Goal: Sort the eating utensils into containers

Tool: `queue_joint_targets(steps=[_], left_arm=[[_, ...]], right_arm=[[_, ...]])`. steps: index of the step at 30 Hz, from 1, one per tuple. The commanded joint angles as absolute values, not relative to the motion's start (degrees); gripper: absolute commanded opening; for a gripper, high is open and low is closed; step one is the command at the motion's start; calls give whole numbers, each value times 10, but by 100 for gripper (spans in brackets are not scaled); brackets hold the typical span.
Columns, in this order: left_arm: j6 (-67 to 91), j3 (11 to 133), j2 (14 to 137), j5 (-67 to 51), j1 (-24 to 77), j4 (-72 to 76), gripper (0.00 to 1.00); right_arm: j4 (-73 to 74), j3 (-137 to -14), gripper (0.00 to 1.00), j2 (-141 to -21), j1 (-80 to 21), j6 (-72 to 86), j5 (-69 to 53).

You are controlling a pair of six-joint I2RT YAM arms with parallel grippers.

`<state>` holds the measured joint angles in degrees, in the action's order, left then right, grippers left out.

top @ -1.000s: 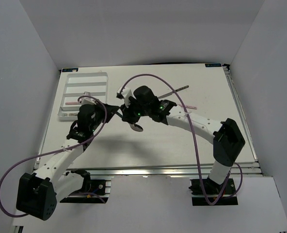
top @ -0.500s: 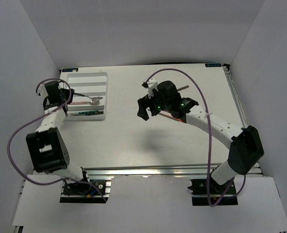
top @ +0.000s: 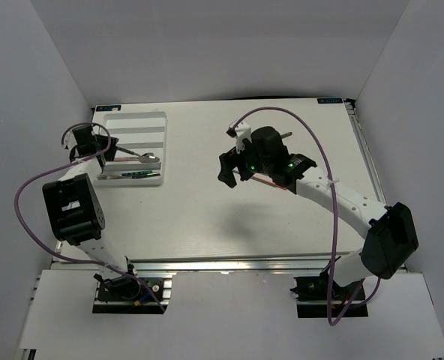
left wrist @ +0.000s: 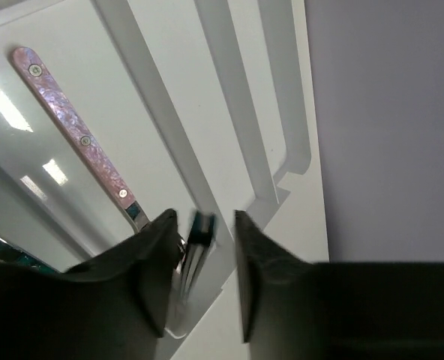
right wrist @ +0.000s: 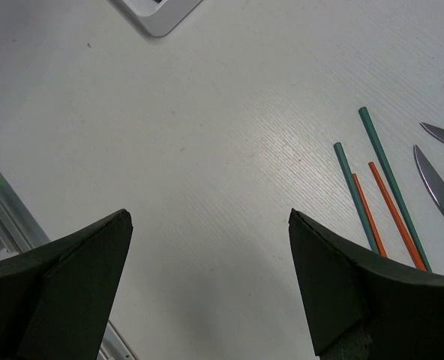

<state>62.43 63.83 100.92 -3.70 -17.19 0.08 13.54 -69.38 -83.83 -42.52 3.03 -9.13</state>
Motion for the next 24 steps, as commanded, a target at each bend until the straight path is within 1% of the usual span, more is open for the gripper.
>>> queue_joint_targets(steps=[1,2,4,6,9,10,12,14,15,17,19,22,24], left_arm=[[644,632,999,-36,-177,21,50],[647,629,993,-33,-178,20,60],[645,634,987,-20,-178,4,69],[639,634,975,-16,-179,-13,76],[632,631,952,-14,-186,-29,81],[629,635,946,-8,-189,-35,87],[614,649,939,-10,-198,-65,92],[599,684,939,-11,-204,-97,98],[575,699,937,-9,-205,-136,98],[548,735,932,15,-206,-165,98],[517,753,930,34,-208,-199,98],[476,789,933,26,-214,-243,98],[444,783,922,5,-214,-251,98]], right_arm=[[130,-693,89,-822,-419,27,-90],[132,-693,89,-823,-417,26,-90],[135,-693,89,-824,-409,32,-90],[138,-695,89,-827,-397,35,-91],[157,-703,89,-838,-376,42,-78],[164,-711,89,-850,-369,47,-72],[185,-720,89,-865,-348,54,-69],[201,-732,89,-891,-333,68,-51],[220,-737,89,-901,-320,77,-38],[225,-742,89,-923,-309,103,0],[231,-744,89,-943,-299,120,60],[225,-751,89,-968,-293,157,125],[222,-769,89,-983,-289,166,156]])
